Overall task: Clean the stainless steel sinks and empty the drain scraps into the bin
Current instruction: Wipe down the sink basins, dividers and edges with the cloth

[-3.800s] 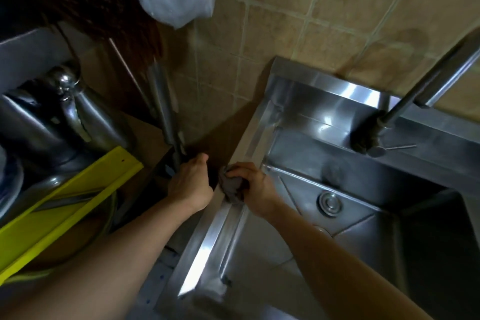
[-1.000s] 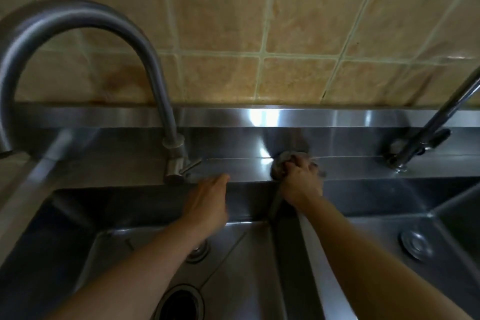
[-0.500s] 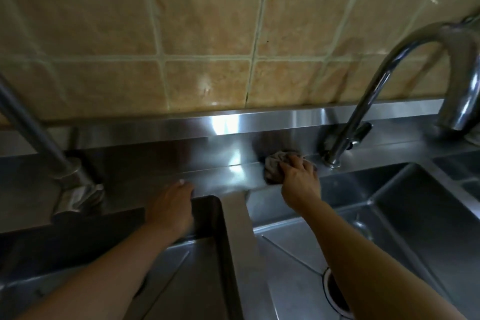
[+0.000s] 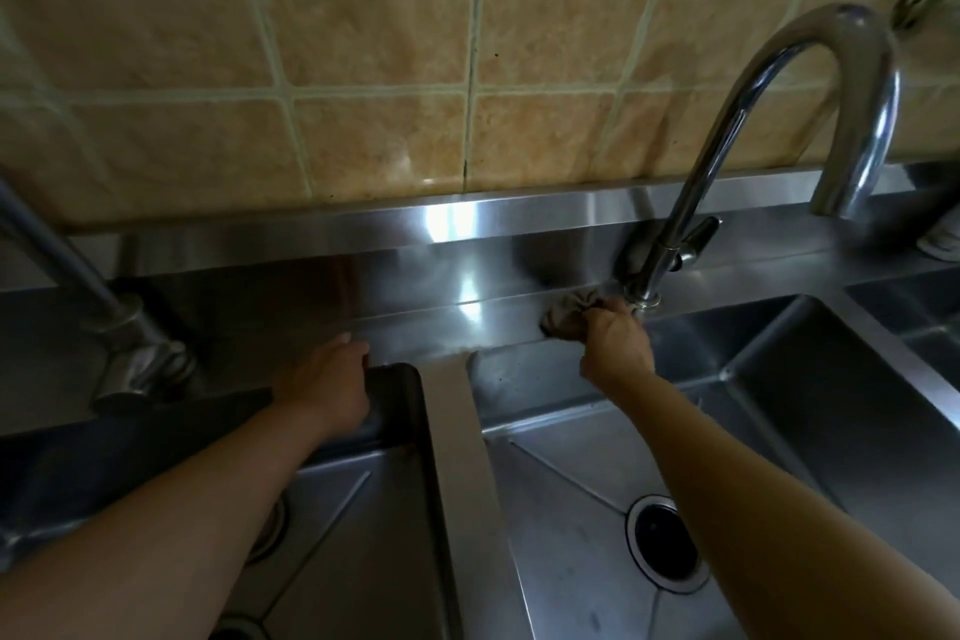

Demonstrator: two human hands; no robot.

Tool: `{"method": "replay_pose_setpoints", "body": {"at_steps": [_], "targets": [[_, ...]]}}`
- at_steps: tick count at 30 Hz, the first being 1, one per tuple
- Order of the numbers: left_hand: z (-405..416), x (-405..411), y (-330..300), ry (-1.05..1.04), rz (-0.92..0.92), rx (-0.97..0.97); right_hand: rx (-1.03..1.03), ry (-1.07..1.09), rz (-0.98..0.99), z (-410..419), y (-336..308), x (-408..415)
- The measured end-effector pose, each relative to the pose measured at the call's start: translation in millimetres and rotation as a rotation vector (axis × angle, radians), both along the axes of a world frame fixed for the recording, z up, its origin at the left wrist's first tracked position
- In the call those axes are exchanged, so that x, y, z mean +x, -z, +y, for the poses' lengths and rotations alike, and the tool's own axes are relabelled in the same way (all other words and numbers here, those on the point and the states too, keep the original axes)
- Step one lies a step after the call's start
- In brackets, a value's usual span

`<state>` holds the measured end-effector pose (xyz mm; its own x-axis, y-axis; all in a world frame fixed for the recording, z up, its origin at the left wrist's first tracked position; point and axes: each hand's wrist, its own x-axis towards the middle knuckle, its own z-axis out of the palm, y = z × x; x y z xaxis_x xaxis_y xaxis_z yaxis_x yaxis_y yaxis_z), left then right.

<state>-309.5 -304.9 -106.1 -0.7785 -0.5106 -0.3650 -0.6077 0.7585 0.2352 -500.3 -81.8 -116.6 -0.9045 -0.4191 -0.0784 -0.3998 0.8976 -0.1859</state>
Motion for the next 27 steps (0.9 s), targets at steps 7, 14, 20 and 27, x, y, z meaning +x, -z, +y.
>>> {"method": "replay_pose_setpoints", "body": {"at_steps": [7, 14, 20, 27], "targets": [[25.2, 33.2, -17.0, 0.041, 0.048, 0.015, -0.374, -0.298, -0.122, -41.4, -4.2, 46.5], [19.8, 61.7, -20.9, 0.056, 0.061, -0.008, -0.338, -0.368, -0.149, -67.8, 9.4, 115.5], [40.9, 79.1, -29.4, 0.139, 0.08, 0.024, -0.314, -0.195, -0.268, -3.9, -4.9, 171.0], [70.1, 88.0, -43.8, 0.186, 0.062, 0.023, -0.579, 0.471, -0.478, 74.7, -13.7, 180.2]]}}
